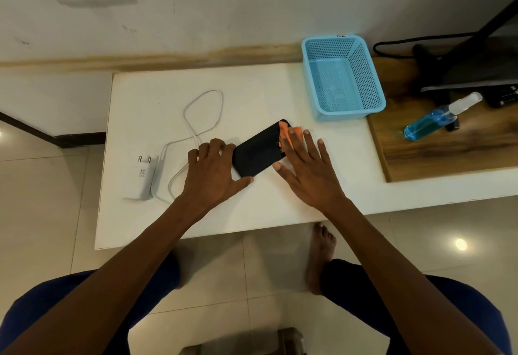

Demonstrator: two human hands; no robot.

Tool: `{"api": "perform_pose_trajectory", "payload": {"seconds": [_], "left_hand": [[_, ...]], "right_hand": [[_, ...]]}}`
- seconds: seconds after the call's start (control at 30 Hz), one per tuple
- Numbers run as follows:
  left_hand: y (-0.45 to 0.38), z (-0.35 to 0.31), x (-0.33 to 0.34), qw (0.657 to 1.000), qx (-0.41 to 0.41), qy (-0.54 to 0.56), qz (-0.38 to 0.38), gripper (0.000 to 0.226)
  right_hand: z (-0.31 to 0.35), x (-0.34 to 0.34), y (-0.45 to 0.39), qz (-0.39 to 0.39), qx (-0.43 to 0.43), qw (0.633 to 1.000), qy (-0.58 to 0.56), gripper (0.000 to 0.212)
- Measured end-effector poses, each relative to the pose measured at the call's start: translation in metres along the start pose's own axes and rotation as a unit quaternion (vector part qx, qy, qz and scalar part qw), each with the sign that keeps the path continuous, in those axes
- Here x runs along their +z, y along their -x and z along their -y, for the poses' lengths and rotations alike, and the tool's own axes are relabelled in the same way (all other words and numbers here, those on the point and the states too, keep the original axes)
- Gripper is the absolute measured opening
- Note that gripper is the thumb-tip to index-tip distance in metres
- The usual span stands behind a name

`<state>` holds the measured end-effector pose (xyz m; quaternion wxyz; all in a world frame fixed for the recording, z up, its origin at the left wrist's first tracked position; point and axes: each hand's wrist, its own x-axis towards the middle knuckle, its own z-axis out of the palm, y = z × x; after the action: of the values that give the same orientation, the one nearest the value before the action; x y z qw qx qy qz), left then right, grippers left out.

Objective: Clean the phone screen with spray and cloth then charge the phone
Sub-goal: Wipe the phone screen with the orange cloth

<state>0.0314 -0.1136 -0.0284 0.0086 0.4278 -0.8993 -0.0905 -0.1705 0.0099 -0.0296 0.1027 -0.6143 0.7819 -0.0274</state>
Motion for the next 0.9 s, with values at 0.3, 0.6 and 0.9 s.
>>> {"api": "perform_pose_trajectory", "payload": {"seconds": [0.3,0.6,0.9], "left_hand": [[-0.001,0.005,0.002,1.000,0.000,0.023,-0.017,0.082],[-0.001,0.004,0.000,1.000,-0.004,0.026,0.001,0.081],[-0.002,0.004,0.004,0.999,-0.015,0.052,0.004,0.082]], "right_hand": [[0.036,0.022,0.007,0.024,-0.140,0.990,0.021,0.071],[0.004,0.007,0.006,-0.010,0.005,0.999,0.030,0.067],[0.000,-0.006,-0.015,0.011,0.036,0.999,0.000,0.077]]}}
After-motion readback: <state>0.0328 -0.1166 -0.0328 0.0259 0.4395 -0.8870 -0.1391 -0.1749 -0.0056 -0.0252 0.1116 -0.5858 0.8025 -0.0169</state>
